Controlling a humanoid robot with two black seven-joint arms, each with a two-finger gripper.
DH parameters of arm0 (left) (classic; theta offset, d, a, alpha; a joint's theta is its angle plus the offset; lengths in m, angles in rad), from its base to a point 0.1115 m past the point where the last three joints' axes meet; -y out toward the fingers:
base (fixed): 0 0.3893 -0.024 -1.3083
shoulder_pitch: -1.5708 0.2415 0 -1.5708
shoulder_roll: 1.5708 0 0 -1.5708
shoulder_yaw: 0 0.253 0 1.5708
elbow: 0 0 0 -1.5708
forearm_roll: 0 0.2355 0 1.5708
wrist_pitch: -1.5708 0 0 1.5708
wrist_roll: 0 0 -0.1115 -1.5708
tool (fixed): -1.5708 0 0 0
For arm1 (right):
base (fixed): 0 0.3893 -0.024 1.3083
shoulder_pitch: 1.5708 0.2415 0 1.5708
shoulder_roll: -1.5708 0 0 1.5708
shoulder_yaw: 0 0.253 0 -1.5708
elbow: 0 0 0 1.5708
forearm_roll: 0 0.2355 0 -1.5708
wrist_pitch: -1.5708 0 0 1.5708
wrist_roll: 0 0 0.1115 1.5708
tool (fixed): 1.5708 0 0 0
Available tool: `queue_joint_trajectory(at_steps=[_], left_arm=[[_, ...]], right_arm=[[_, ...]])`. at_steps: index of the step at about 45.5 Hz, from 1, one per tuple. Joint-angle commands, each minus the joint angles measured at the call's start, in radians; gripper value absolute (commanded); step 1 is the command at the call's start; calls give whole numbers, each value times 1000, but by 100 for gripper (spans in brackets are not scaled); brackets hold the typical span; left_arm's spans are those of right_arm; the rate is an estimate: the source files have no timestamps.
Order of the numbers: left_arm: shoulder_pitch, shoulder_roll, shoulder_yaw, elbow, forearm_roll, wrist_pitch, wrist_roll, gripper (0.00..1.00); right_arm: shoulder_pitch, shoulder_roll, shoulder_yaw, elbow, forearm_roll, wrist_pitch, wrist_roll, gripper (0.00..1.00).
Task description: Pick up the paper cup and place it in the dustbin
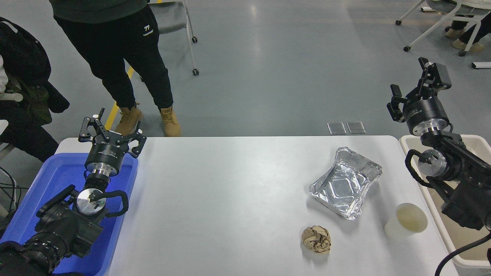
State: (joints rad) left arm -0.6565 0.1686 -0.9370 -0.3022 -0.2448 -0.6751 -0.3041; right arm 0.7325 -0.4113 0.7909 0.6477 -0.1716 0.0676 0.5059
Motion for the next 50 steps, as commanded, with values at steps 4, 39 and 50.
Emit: queue_joint_trajectory(at_steps=[4, 39, 50], left_arm=[[-2, 0, 3, 2, 2, 2, 0, 99], [0, 0, 1, 2, 1, 2, -1, 99], [0, 0, 1, 2, 1, 0, -1, 99]], right_arm=[[2, 3, -4, -2, 1, 1, 0, 100], [-56, -46, 33, -2, 12, 156, -1, 100], [-50, -53, 2, -14, 12, 120, -4, 100]])
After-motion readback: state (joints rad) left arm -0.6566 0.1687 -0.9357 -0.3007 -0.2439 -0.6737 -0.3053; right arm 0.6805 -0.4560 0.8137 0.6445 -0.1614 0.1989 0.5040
